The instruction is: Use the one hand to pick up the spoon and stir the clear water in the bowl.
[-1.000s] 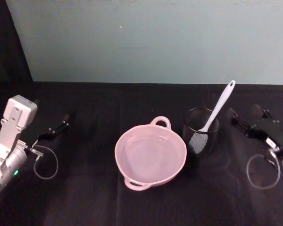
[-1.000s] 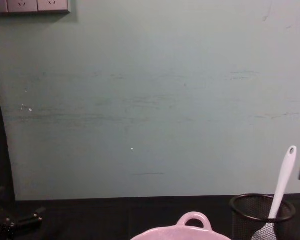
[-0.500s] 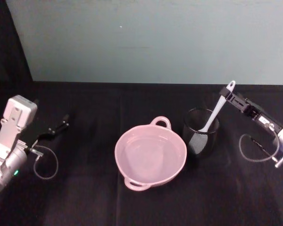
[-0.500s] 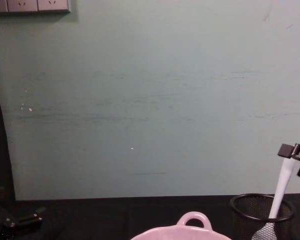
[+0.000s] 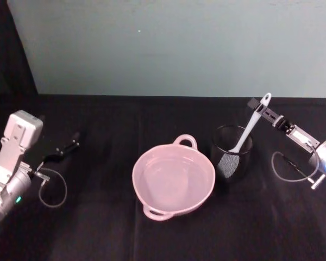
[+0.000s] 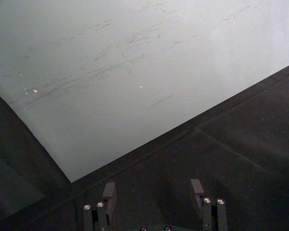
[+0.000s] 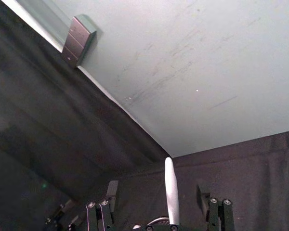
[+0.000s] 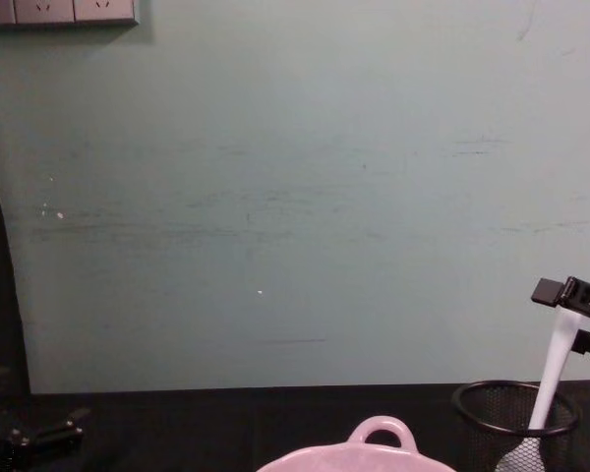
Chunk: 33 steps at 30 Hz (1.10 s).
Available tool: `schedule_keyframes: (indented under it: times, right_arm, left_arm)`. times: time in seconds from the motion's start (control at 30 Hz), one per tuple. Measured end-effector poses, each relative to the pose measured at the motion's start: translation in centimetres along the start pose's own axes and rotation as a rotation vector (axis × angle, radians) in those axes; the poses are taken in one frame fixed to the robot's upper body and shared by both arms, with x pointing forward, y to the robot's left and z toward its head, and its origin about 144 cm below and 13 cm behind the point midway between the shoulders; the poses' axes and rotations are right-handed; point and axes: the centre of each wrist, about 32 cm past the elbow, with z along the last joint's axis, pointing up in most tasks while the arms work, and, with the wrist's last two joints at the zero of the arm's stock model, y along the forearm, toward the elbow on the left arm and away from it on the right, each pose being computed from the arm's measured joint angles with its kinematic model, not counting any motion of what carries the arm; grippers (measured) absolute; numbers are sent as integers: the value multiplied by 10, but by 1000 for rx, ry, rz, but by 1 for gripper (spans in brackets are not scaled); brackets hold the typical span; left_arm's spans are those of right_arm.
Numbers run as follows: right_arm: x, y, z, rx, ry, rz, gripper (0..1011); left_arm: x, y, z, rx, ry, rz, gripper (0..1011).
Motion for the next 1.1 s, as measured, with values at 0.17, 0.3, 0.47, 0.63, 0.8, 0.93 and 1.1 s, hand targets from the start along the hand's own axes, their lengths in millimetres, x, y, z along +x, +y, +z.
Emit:
schedule_keyframes:
  times: [0.17, 0.3, 0.47, 0.63, 0.8, 0.93, 1.1]
  right_arm:
    - [1, -1, -1, 7, 0, 5, 973]
    - [1, -2, 0, 10, -7, 3, 875]
    - [1, -3, 1, 6, -14, -2, 715]
    - [0, -4, 1, -1, -15, -9, 575]
    - [0, -5, 1, -11, -21, -15, 414]
    - [0, -5, 2, -11, -30, -13, 309]
    - [-7, -6, 7, -12, -107, -14, 161]
  left_arm:
    - [0, 0, 0, 0, 0, 0, 1005]
    - [0, 0, 0, 0, 0, 0, 1005]
    - [0, 0, 0, 0, 0, 0, 1005]
    - [0, 0, 0, 0, 0, 0, 1005]
    - [0, 0, 0, 0, 0, 0, 1005]
    - [0, 0, 0, 0, 0, 0, 1005]
    - [0, 0, 0, 0, 0, 0, 1005]
